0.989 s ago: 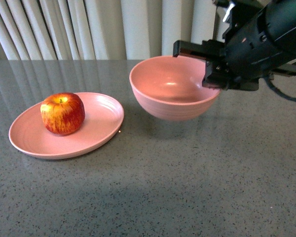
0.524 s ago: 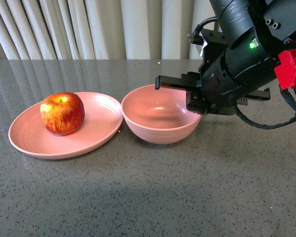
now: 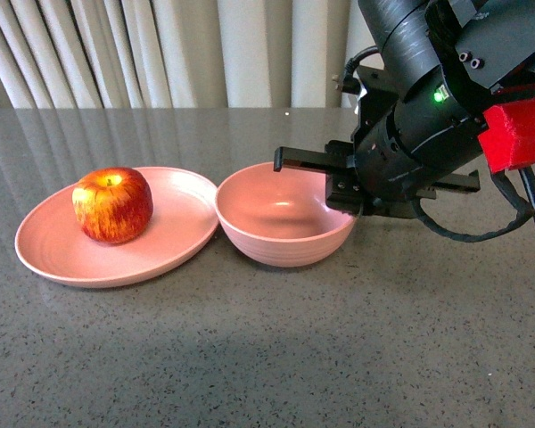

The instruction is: Move apple from plate to bowl

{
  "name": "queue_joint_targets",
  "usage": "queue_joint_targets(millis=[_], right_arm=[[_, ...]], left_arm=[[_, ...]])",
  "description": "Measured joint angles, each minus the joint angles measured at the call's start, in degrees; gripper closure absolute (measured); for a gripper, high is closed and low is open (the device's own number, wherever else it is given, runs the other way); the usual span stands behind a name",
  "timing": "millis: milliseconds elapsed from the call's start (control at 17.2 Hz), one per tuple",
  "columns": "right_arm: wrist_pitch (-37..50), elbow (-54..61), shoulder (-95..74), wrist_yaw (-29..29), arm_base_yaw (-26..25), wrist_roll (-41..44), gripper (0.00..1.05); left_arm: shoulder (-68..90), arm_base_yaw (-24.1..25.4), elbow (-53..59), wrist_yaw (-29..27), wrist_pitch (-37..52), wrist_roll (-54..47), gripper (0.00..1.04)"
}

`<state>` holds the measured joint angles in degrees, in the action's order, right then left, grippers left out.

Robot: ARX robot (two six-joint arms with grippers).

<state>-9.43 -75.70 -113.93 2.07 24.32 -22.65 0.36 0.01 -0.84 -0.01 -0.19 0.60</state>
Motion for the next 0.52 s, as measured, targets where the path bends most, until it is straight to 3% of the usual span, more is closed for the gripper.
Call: queue_joint_targets(millis=[407,524], right_arm=[[0.87,2.54,5.95,-3.28,-0.81,-0.55,0.22],[1.9,3.63,9.05,-4.07,-1.27,-1.07,0.11]], left_arm=[[0.02,0.0,0.0,0.0,0.0,0.0,0.07],[0.02,0.0,0.0,0.0,0.0,0.0,0.07]])
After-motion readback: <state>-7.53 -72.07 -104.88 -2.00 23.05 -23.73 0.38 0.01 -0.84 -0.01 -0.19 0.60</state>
